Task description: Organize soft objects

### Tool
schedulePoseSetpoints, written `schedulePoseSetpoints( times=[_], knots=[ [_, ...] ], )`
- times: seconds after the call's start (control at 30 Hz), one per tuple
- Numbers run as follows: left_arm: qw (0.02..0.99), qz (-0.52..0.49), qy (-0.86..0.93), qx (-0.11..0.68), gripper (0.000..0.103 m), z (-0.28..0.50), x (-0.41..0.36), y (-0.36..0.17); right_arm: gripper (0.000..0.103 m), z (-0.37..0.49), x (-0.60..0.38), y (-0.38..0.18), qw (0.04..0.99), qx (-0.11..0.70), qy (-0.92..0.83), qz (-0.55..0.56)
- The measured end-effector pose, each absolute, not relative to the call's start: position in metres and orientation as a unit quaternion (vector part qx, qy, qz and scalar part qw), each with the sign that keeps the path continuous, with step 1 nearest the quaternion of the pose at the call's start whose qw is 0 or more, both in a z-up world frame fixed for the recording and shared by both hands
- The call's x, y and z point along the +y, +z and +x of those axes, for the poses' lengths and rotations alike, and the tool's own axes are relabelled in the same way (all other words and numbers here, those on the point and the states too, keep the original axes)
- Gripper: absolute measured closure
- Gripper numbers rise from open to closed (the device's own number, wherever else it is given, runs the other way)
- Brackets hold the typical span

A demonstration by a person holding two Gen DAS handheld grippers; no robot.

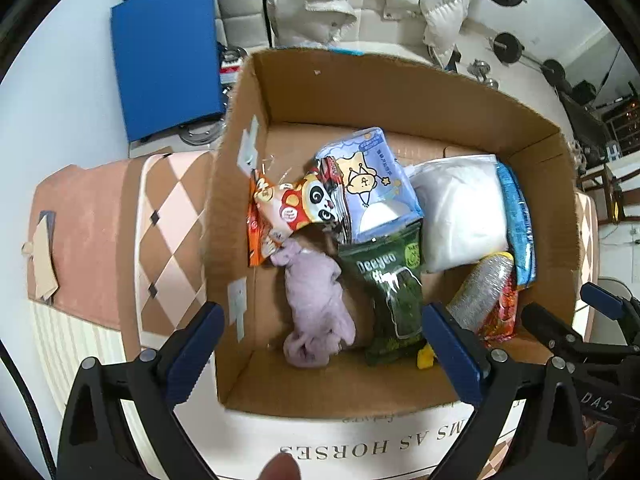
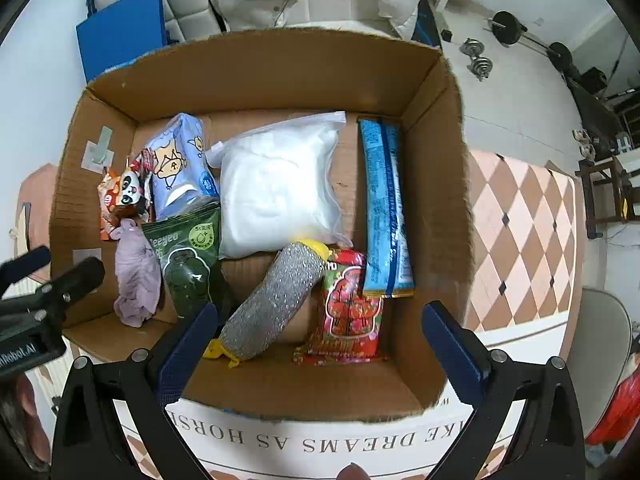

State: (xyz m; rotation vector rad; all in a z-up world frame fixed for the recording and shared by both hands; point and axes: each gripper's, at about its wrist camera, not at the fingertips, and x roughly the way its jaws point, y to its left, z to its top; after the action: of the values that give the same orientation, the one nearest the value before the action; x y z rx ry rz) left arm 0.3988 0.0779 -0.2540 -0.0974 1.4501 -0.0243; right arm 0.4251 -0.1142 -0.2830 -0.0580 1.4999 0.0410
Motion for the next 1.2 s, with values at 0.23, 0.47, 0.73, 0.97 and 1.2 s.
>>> schedulePoseSetpoints(
  times=[0.23,0.47,0.73,0.97,1.2],
  knots=[
    [0.791,-0.033,0.009,0.611,0.002,0.348,0.074,-0.201,0.0,0.39,-0.119,-0.231,0.773,0.633,0.007,-0.028],
    [0.833,-0.029,0.018,0.553,0.002,0.285,0.071,-0.135,0.0,0.322,-0.131,-0.166,0.807,0.59,0.012,-0.018],
    [0.871,-0.014,0.014,0.49,0.002,0.21,0.057,-0.061,0.0,0.231,-0.139,-0.083,0.85,0.527,0.007,-0.019],
    [0.891,0.005,0.008,0.454,0.002,0.155,0.048,-0.017,0.0,0.159,-0.15,-0.026,0.875,0.485,0.007,-0.001],
    [0.902,-0.009,0.0,0.431,0.002,0.109,0.045,0.018,0.0,0.096,-0.157,0.024,0.899,0.439,-0.006,-0.005]
  ],
)
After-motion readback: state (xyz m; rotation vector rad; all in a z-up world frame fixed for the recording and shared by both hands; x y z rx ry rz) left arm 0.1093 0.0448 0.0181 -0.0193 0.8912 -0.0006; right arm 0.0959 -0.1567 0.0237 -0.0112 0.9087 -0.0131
